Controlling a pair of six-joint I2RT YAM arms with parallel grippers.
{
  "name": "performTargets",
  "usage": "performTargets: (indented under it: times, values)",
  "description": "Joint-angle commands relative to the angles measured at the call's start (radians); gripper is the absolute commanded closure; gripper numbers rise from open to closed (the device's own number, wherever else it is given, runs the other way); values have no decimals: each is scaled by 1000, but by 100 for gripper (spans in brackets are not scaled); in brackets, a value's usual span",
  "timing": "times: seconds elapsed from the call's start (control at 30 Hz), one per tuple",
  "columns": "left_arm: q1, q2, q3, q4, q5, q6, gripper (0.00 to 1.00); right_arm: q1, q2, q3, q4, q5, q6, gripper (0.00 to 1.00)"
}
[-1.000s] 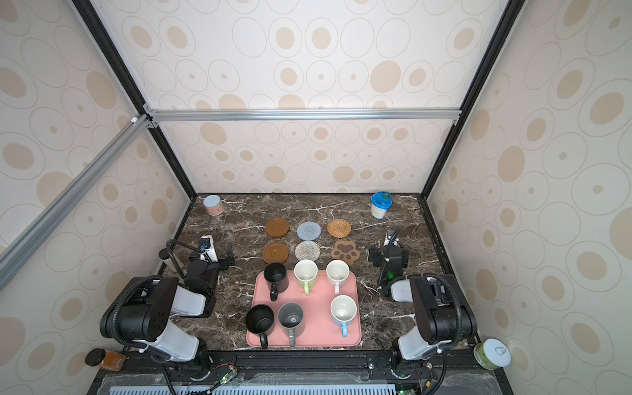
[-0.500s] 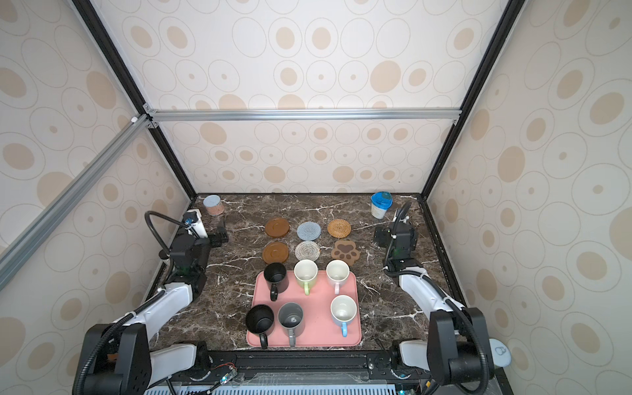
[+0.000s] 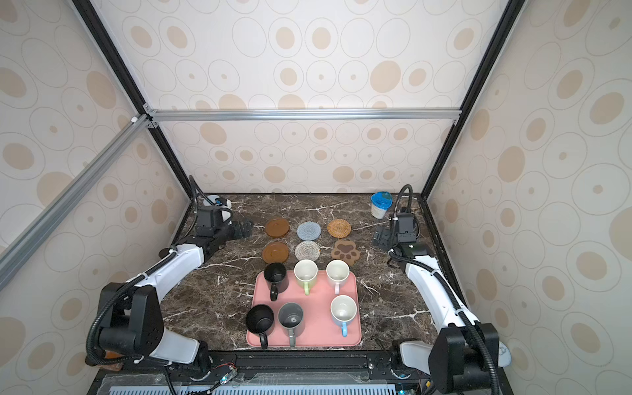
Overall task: Place cups on coasters
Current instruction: Move the coaster to the top-left of the table.
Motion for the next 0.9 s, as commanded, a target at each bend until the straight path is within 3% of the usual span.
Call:
performTargets:
  times: [0.0, 0.27, 0.47, 0.87]
  values:
    - [-41, 63, 76, -71, 99, -71, 0, 0, -21, 40, -93, -77, 28, 0]
    - [-154, 243, 192, -76, 216, -161, 0, 1, -11, 46, -138, -223, -1, 0]
    - [-225, 322, 243, -75, 269, -227, 0, -1, -21, 37, -161, -248, 2, 0]
    - [-256, 393, 214, -147, 269, -269, 0, 0, -7, 29, -176, -264, 11, 0]
